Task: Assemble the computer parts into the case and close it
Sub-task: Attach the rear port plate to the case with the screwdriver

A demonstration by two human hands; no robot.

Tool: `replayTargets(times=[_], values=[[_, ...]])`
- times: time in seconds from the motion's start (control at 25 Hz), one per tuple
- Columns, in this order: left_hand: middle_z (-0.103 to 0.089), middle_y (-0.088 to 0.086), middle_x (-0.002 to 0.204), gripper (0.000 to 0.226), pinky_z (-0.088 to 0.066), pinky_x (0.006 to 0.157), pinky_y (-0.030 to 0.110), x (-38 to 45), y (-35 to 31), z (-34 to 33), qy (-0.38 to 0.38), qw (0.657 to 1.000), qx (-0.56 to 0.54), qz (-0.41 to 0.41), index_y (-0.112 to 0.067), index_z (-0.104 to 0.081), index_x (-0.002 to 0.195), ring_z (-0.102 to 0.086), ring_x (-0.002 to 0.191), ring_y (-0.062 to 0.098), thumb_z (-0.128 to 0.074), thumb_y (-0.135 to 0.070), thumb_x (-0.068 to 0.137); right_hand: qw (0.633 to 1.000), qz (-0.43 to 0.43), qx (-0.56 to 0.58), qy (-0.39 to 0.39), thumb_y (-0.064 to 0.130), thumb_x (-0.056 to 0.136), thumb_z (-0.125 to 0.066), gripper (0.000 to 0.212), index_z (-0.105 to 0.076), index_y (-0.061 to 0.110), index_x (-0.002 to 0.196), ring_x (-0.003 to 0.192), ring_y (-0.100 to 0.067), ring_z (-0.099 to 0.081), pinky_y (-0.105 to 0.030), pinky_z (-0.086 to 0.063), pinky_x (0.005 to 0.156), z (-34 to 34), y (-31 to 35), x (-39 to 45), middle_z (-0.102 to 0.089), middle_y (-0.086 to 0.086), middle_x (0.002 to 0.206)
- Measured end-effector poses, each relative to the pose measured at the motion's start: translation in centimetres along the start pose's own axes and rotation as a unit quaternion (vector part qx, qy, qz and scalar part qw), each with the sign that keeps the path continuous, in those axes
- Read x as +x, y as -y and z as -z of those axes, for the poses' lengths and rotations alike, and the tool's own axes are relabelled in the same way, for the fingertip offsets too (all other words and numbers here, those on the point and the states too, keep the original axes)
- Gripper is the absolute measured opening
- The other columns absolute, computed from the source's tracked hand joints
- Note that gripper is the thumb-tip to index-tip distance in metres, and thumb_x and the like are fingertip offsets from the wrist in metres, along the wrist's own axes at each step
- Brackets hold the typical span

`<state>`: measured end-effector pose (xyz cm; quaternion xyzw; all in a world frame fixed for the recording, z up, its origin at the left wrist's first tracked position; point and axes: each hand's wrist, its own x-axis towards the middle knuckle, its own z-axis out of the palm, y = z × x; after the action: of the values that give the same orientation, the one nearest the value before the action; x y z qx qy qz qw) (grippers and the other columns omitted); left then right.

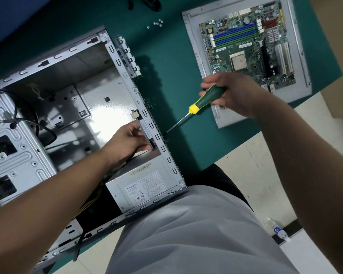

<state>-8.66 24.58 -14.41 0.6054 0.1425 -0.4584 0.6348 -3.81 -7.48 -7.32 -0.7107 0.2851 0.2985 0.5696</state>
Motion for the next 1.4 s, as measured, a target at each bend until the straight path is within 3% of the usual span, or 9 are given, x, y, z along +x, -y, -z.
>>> replayTargets(times=[0.2,0.44,0.6,0.8,0.96,1.12,1.2,1.32,1.4], values=[[-0.075,0.015,0.091,0.031,-0.057,0.071,0.025,0.0,0.2,0.3,0.001,1.0,-0.003,-0.005,0.0,-0.067,0.101,-0.072,0.082,0.023,-0.056,0.026,0.087,0.978,-0.006,-0.191,-0.078,0.049,0.104,-0.045,0.043,-0.068,0.015,0.092,0.067,-0.021,-0.075,-0.033,-0.058,0.06,-1.9,0.2,-0.1,-0.075,-0.014,0.084],[-0.075,0.016,0.091,0.028,-0.057,0.072,0.027,0.2,0.5,0.2,0.011,1.0,-0.022,-0.012,0.004,-0.065,0.1,-0.072,0.083,0.025,-0.055,0.026,0.086,0.99,-0.043,0.136,0.016,0.017,0.104,-0.052,0.02,-0.067,0.014,0.117,0.102,-0.028,-0.075,-0.037,-0.063,0.082,-0.2,0.1,-0.3,-0.073,-0.017,0.117],[-0.074,0.018,0.093,0.028,-0.057,0.074,0.029,0.2,0.6,0.3,0.006,1.0,-0.023,-0.011,0.005,-0.065,0.101,-0.072,0.084,0.027,-0.055,0.026,0.086,0.986,-0.027,-0.137,-0.089,0.037,0.104,-0.047,0.035,-0.067,0.012,0.091,0.06,-0.018,-0.067,-0.026,-0.055,0.053,-2.0,-0.3,-0.1,-0.072,-0.017,0.09],[-0.073,0.022,0.099,0.027,-0.058,0.082,0.035,0.3,0.7,0.3,0.003,1.0,-0.018,-0.008,0.009,-0.064,0.108,-0.072,0.09,0.031,-0.056,0.025,0.088,0.988,-0.028,0.154,0.011,0.01,0.102,-0.053,0.011,-0.062,0.013,0.107,0.1,-0.028,-0.075,-0.034,-0.063,0.078,-0.5,-0.3,-0.6,-0.073,-0.013,0.114],[-0.076,0.016,0.093,0.026,-0.058,0.075,0.028,0.1,0.6,0.3,0.003,1.0,-0.012,-0.009,0.009,-0.064,0.107,-0.073,0.084,0.024,-0.055,0.025,0.089,0.98,0.019,-0.162,-0.112,0.044,0.106,-0.044,0.039,-0.065,0.012,0.097,0.067,-0.018,-0.075,-0.027,-0.057,0.057,-2.6,-1.0,0.1,-0.072,-0.014,0.087],[-0.077,0.012,0.09,0.028,-0.058,0.072,0.025,0.1,0.3,0.2,0.004,1.0,-0.015,-0.007,0.002,-0.066,0.102,-0.074,0.081,0.021,-0.054,0.024,0.089,0.998,-0.014,-0.056,-0.003,0.007,0.099,-0.059,0.016,-0.066,0.01,0.112,0.102,-0.02,-0.071,-0.039,-0.06,0.093,-0.6,-0.4,0.7,-0.068,-0.016,0.125],[-0.076,0.014,0.09,0.028,-0.058,0.071,0.025,0.0,0.3,0.2,0.005,1.0,-0.018,-0.009,0.003,-0.066,0.101,-0.073,0.081,0.022,-0.054,0.025,0.089,0.999,-0.01,0.038,-0.003,0.018,0.1,-0.062,0.017,-0.069,0.011,0.113,0.095,-0.02,-0.074,-0.038,-0.063,0.085,-0.6,0.0,0.0,-0.074,-0.01,0.111],[-0.075,0.016,0.091,0.028,-0.057,0.071,0.025,-0.1,0.4,0.2,0.005,1.0,-0.024,-0.01,0.004,-0.065,0.101,-0.072,0.081,0.023,-0.054,0.026,0.088,0.975,-0.016,-0.208,-0.082,0.047,0.105,-0.045,0.043,-0.067,0.01,0.1,0.067,-0.018,-0.071,-0.032,-0.061,0.061,-2.3,-0.1,0.2,-0.072,-0.007,0.083],[-0.075,0.017,0.092,0.029,-0.057,0.071,0.026,-0.1,0.3,0.1,0.005,1.0,-0.024,-0.01,0.003,-0.066,0.101,-0.072,0.082,0.025,-0.054,0.026,0.088,0.985,-0.034,-0.156,-0.067,0.037,0.108,-0.04,0.043,-0.063,0.004,0.123,0.09,-0.023,-0.074,-0.034,-0.062,0.074,-2.1,-0.2,0.7,-0.072,-0.015,0.111]])
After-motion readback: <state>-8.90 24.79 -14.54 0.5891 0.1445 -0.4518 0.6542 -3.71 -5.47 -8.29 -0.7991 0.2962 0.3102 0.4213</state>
